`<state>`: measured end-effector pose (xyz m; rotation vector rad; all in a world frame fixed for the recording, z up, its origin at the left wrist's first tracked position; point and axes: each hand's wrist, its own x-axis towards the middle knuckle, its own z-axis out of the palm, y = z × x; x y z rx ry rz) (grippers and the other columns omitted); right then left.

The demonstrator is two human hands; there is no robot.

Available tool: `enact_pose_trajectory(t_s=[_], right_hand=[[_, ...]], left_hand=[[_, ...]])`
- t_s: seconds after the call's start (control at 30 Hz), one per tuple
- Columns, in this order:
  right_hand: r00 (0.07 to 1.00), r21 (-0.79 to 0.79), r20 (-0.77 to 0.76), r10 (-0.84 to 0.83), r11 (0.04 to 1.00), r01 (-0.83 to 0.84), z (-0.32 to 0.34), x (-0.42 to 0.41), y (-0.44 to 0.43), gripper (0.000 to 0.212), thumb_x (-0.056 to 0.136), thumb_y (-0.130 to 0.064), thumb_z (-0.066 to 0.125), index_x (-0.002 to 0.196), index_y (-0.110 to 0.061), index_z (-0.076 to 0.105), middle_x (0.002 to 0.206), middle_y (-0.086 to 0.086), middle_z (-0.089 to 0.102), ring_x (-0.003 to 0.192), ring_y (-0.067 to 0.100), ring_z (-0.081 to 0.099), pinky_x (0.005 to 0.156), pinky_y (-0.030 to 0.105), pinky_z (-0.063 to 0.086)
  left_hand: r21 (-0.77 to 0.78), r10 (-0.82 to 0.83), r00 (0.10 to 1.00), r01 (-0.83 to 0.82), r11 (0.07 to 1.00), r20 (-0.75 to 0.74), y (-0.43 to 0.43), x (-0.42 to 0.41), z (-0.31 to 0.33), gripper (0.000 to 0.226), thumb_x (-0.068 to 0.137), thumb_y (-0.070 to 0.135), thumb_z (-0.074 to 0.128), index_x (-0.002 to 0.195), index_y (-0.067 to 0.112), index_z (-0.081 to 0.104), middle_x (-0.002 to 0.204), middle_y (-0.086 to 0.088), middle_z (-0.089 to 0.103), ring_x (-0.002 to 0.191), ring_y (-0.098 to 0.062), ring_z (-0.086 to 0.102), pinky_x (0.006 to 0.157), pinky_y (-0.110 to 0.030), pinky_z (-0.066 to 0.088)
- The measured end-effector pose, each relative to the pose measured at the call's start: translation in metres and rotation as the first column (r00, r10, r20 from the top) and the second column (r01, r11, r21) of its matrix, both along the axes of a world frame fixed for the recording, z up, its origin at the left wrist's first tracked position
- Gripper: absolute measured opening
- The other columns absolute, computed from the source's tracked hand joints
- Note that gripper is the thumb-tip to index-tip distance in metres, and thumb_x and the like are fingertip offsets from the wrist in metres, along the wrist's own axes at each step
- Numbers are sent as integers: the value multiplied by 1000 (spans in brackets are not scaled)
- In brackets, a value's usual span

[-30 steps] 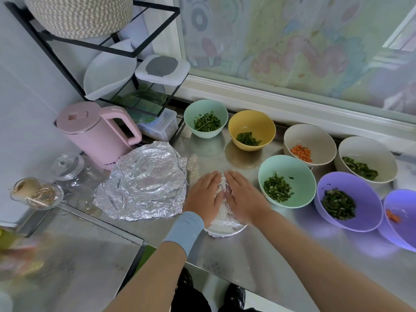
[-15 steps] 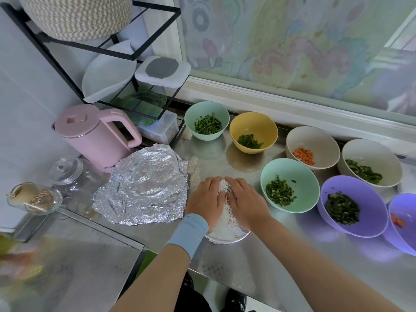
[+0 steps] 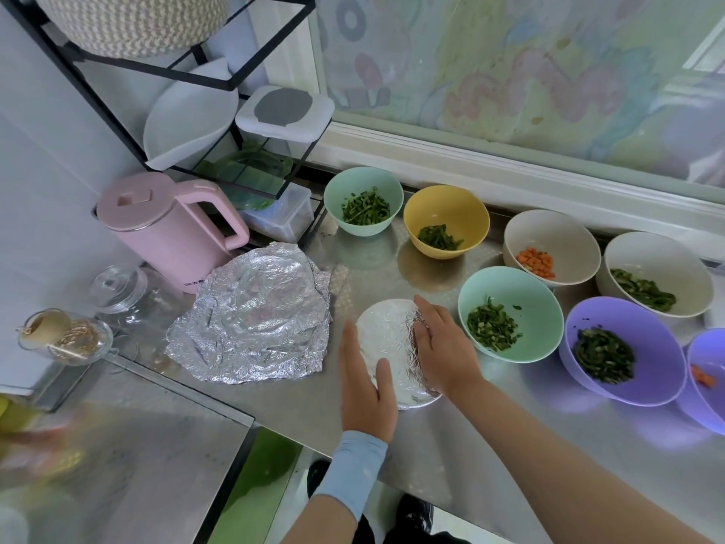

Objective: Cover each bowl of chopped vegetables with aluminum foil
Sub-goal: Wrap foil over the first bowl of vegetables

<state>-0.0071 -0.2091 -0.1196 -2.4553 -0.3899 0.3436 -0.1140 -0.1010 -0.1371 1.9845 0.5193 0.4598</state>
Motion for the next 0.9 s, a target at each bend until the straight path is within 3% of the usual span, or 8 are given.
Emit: enact_pose_trajectory(t_s=[0.13,0.33,0.4,0.47,0.6,0.7,0.8,0.9], right_hand=[[1000,28,-13,-9,1000,9,1,-5,9,47,103,-33,34,150,-32,31,146,-8,39,127,17,45,97,33,41],[998,23,-23,-51,998,51,0,-8,13,47,102,-34,34,149,-34,30,148,-10,37,129,19,44,100,38,42],[998,28,-44,-49,998,50,2,-8,13,48,102,-33,34,150,-33,30,150,-8,36,132,20,41,105,38,38],[990,80,-112,-82,993,91,6,-8,12,47,103,-32,34,150,-31,31,153,-8,35,137,18,38,109,35,32],[939,234,-281,-199,935,268,10,-10,9,43,104,-29,34,147,-28,40,150,-10,41,138,12,37,109,24,24],[881,336,-380,-282,845,416,8,-13,10,39,104,-24,34,140,-28,49,143,-9,50,131,11,43,109,23,28],[814,404,-468,-342,737,542,4,-17,11,37,103,-24,36,137,-30,52,137,-11,54,128,12,47,113,36,34],[786,431,-516,-340,690,582,6,-19,9,37,103,-24,36,136,-31,52,135,-13,54,126,10,47,114,39,35]], left_hand=[[-109,96,993,-89,990,62,8,-2,-7,60,95,38,32,150,17,26,153,8,31,140,5,26,111,-10,21],[-188,91,989,-68,980,117,17,-3,-9,52,93,44,35,143,46,23,146,34,30,136,3,34,105,-10,29],[-249,111,990,-85,965,90,20,-3,-9,52,92,47,36,142,52,24,149,24,33,138,0,34,108,-16,31],[-338,213,976,-183,923,54,21,-4,-7,56,93,45,36,148,38,31,152,13,36,141,-4,32,113,-27,28],[-616,319,946,-285,734,-57,13,9,9,45,98,41,37,137,26,53,140,5,53,132,-17,47,112,-43,37],[-684,361,917,-372,628,-168,14,23,12,35,103,36,36,129,34,60,136,9,56,125,-13,51,105,-35,43],[-631,287,943,-325,704,-165,24,33,10,34,102,21,38,112,35,67,118,8,65,112,-15,59,78,-13,50],[-684,237,960,-273,676,-149,33,39,10,30,92,31,43,109,30,68,111,1,69,104,-19,62,79,-25,54]])
